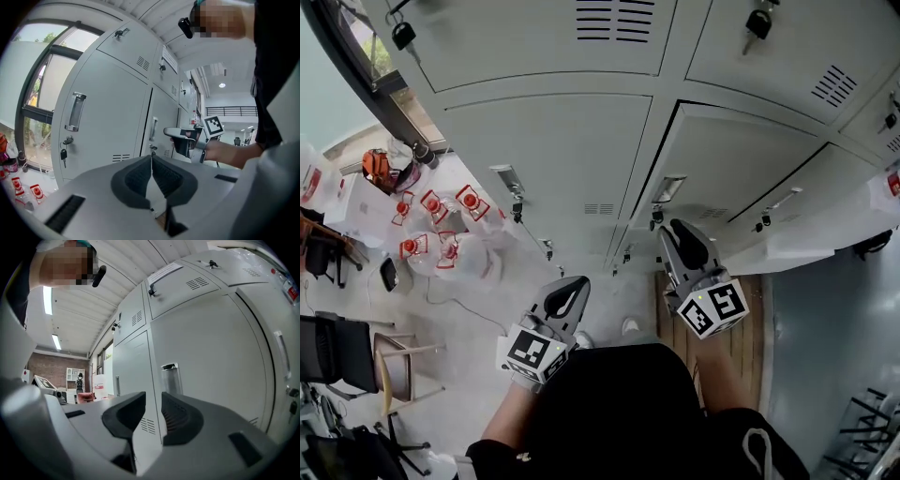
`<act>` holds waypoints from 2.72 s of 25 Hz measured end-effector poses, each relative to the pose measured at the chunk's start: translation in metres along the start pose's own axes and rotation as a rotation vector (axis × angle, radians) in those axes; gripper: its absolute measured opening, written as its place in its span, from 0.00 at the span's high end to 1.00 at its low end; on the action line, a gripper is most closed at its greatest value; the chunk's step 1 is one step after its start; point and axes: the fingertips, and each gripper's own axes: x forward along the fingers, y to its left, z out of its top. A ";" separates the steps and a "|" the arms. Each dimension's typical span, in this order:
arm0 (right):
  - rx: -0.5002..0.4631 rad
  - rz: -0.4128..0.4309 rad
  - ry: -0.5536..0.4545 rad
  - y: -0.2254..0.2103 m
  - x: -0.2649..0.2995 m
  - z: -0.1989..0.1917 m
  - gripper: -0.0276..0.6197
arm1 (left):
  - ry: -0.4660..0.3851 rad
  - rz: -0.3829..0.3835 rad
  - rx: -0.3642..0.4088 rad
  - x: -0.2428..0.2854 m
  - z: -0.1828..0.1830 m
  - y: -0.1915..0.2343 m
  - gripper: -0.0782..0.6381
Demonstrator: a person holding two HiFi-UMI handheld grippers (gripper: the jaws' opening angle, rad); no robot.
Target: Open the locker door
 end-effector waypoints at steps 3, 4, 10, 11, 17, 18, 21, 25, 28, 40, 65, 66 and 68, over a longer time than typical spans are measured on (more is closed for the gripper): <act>-0.029 0.026 -0.002 -0.006 0.016 0.006 0.79 | -0.004 0.046 -0.005 0.006 0.005 0.003 0.86; -0.042 0.035 -0.002 -0.008 0.022 0.006 0.78 | -0.003 0.062 -0.005 0.008 0.005 0.004 0.86; -0.107 0.073 0.020 -0.012 0.050 0.003 0.73 | 0.000 0.161 -0.011 0.009 0.004 0.014 0.86; -0.113 0.074 0.024 -0.013 0.053 0.003 0.73 | 0.000 0.173 -0.010 0.009 0.005 0.016 0.86; -0.115 0.089 0.031 -0.016 0.072 0.004 0.71 | -0.001 0.241 -0.009 0.009 0.005 0.025 0.86; -0.099 0.090 0.031 -0.018 0.074 0.004 0.71 | -0.005 0.249 -0.006 0.010 0.007 0.025 0.86; -0.073 0.088 0.028 -0.021 0.081 0.004 0.71 | -0.001 0.274 -0.013 0.008 0.006 0.026 0.86; -0.088 0.067 0.013 -0.023 0.086 0.006 0.70 | -0.001 0.303 -0.009 0.003 0.007 0.027 0.86; -0.084 0.051 -0.006 -0.026 0.086 0.005 0.70 | 0.001 0.321 -0.013 -0.001 0.006 0.030 0.86; -0.051 -0.026 -0.002 -0.020 0.074 0.003 0.71 | -0.001 0.281 -0.022 -0.015 0.000 0.028 0.86; -0.104 -0.188 -0.007 0.002 -0.062 0.004 0.75 | 0.073 -0.144 0.016 -0.024 -0.034 -0.010 0.86; -0.105 -0.190 -0.006 0.002 -0.067 0.004 0.75 | 0.074 -0.155 0.017 -0.022 -0.034 -0.012 0.86; -0.108 -0.194 -0.006 0.001 -0.078 0.004 0.74 | 0.075 -0.175 0.019 -0.018 -0.034 -0.018 0.86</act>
